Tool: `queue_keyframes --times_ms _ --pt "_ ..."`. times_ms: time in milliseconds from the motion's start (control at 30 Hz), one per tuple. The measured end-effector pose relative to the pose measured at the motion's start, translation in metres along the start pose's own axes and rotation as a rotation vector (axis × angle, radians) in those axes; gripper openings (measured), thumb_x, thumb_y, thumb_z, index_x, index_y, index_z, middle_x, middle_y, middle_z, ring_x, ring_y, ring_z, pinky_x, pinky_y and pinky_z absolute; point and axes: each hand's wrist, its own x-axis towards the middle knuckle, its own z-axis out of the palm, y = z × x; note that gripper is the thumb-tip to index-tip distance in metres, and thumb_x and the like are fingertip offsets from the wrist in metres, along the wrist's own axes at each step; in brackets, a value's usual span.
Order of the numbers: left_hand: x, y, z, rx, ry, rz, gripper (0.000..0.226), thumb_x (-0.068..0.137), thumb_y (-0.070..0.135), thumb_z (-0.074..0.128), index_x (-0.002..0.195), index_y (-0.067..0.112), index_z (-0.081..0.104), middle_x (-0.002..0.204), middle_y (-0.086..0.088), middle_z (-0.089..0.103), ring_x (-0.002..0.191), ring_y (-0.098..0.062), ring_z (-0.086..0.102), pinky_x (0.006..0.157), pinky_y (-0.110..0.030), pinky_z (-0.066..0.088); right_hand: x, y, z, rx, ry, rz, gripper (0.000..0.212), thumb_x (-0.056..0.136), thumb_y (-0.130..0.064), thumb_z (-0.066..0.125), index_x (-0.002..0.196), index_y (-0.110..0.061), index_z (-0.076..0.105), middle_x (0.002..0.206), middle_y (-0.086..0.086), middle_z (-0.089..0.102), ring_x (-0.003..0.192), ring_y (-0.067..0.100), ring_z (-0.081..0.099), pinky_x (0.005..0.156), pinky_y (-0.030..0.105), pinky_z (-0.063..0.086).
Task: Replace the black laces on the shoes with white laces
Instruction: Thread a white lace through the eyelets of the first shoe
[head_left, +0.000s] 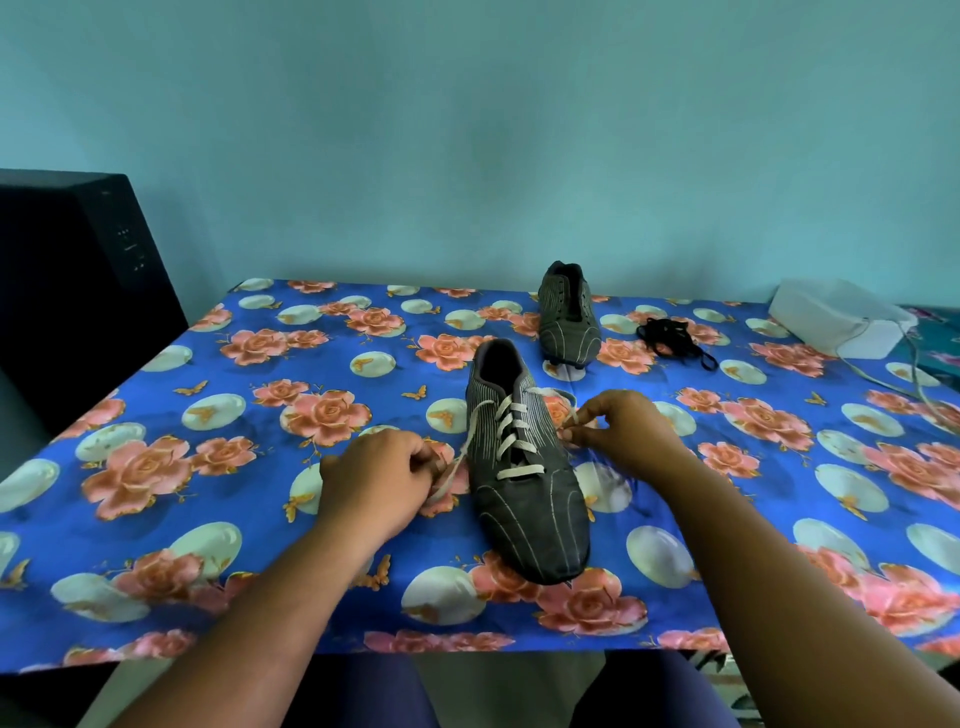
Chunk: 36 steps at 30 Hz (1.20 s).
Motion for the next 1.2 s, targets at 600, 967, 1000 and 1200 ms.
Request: queue_keyframes --times_ms 600,967,1000,1200 --pt "-0.001 0.023 -0.003 0.236 -0.095 0.127 0.04 0.095 0.047 0.058 0.067 0.02 0.048 0.067 0.001 0.05 0.07 -0.024 0.055 0.053 -0.032 0.033 0.025 -0.025 -0.005 -0.095 -0.174 -0.091 0.036 0.082 -0.011 0.079 0.107 -0.032 0.065 0.088 -0.011 0.068 0.08 0.01 0.063 0.067 0.019 0.044" --pt "0.021 0.025 -0.013 0.281 -0.17 0.061 0.003 0.075 0.019 0.072 0.075 0.019 0.069 0.068 0.003 0.063 0.068 -0.02 0.062 0.053 -0.029 0.047 0.011 -0.018 -0.004 -0.133 -0.034 0.053 0.018 0.087 -0.017 0.075 0.069 -0.019 0.068 0.062 -0.003 0.068 0.065 0.017 0.067 0.054 0.025 0.046" --pt "0.022 0.024 -0.014 0.312 -0.159 0.075 0.004 0.077 0.022 0.071 0.08 0.02 0.07 0.073 0.001 0.064 0.072 -0.023 0.064 0.056 -0.03 0.049 0.009 -0.018 -0.006 -0.096 -0.027 0.051 0.011 0.086 -0.017 0.075 0.075 -0.017 0.071 0.065 -0.001 0.07 0.063 0.018 0.069 0.053 0.025 0.049" --pt "0.026 0.015 -0.02 0.318 -0.202 0.108 0.013 0.084 0.03 0.063 0.083 0.025 0.075 0.08 0.002 0.071 0.075 -0.021 0.066 0.06 -0.03 0.054 0.014 -0.033 -0.024 -0.114 -0.065 -0.006 0.013 0.084 -0.013 0.077 0.097 -0.014 0.074 0.082 0.004 0.073 0.058 0.017 0.068 0.055 0.028 0.055"
